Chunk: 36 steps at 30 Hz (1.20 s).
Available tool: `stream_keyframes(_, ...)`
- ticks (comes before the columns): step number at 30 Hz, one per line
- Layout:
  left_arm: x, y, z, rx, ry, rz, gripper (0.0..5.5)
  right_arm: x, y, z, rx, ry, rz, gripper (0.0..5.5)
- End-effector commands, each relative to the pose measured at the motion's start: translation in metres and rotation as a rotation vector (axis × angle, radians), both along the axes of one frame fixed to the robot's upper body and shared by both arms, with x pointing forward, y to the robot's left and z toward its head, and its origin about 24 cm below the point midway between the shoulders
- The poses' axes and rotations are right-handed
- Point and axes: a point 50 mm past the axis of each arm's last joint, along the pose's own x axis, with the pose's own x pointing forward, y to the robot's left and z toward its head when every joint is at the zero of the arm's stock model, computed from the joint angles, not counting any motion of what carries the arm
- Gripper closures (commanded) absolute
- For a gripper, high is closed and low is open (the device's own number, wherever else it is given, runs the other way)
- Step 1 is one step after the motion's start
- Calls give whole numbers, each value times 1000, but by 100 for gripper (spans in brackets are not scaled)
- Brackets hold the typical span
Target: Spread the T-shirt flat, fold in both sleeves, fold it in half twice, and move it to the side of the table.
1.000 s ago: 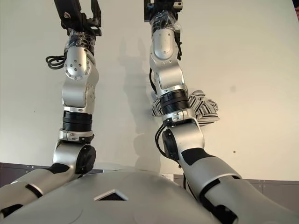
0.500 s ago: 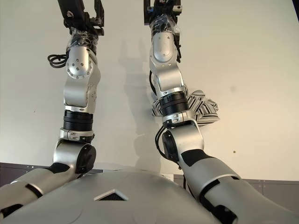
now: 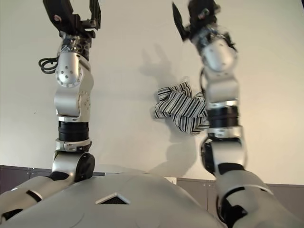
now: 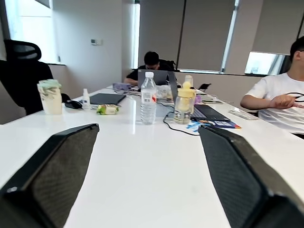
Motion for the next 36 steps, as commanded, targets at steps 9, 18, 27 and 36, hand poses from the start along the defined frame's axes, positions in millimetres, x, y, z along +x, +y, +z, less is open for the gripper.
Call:
stream_keyframes(9, -121, 8, -53, 105, 426, -635, 162, -119, -39, -15, -379, 626, 679, 230)
stream_keyframes(18, -138, 4, -57, 93, 481, -646, 162, -177, 2, -56, -411, 759, 779, 230)
stream_keyframes(27, -130, 4, -51, 103, 442, -638, 162, -99, -42, 11, -235, 558, 504, 230)
stream_keyframes(36, -119, -6, -52, 115, 424, -655, 162, -104, 3, -97, -494, 591, 500, 230)
